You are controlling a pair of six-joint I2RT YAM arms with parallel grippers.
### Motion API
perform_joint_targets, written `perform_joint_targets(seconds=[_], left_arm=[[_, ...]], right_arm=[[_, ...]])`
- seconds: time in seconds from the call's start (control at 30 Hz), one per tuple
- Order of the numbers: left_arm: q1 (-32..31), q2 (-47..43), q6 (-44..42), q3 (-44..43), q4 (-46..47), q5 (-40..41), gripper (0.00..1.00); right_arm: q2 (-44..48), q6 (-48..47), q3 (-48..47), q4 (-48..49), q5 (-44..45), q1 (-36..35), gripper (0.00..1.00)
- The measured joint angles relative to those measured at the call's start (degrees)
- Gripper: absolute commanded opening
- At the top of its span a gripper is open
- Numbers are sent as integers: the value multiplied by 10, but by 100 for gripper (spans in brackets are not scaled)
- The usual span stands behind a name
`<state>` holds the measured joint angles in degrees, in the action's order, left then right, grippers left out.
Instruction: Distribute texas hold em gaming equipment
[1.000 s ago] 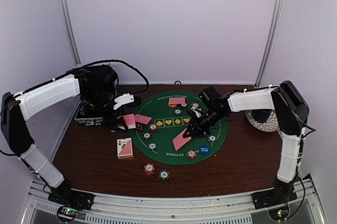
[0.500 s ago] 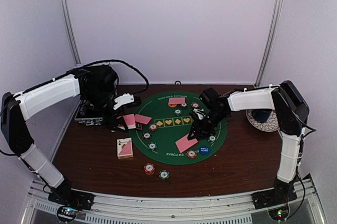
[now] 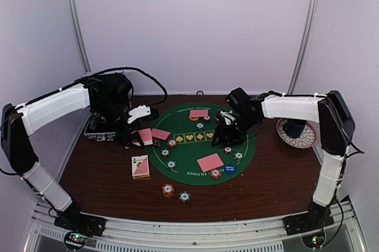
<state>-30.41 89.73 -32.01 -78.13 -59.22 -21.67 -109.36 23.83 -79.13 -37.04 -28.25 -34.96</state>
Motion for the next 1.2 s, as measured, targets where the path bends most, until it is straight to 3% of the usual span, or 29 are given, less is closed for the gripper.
perform_joint_targets(seconds=[0.17, 0.4, 0.7, 1.2], left_arm=[[0, 0, 0, 0, 0, 0, 13], [0, 0, 0, 0, 0, -2, 13], [0, 0, 5, 0, 0, -3, 13], [0, 0, 5, -1, 0, -4, 13]], right_arm=[[36, 27, -18, 18, -6, -17, 66], [36, 151, -24, 162, -94, -79, 72], [-27, 300, -43, 345, -171, -136, 74], [-101, 421, -76, 502, -198, -158, 74]])
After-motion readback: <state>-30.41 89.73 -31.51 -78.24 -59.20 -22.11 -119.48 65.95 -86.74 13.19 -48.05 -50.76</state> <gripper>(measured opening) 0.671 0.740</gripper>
